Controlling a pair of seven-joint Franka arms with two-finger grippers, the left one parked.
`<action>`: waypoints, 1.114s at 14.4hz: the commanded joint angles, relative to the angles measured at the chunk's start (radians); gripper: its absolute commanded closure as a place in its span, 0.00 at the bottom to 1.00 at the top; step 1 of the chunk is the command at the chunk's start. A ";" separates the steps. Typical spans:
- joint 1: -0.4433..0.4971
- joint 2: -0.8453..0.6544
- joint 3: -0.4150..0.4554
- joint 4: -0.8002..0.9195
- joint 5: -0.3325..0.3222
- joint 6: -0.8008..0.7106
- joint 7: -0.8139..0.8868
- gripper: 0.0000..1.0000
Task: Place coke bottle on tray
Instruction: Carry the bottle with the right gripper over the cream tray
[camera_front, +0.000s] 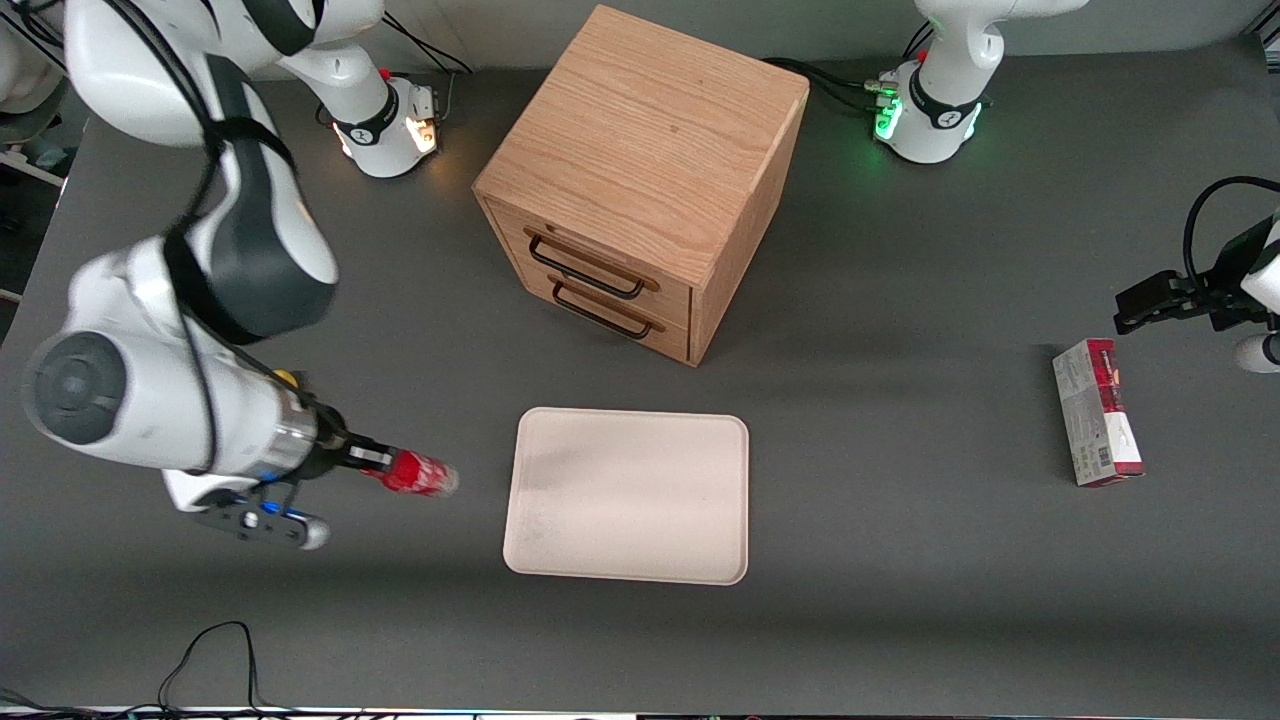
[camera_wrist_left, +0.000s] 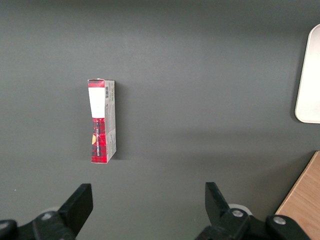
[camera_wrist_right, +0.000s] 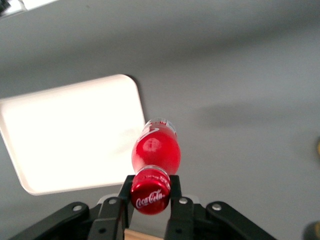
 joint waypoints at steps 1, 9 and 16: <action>0.069 0.091 0.002 0.073 -0.072 0.055 0.108 1.00; 0.120 0.184 -0.001 0.068 -0.111 0.140 0.180 1.00; 0.135 0.231 0.001 0.067 -0.117 0.210 0.269 1.00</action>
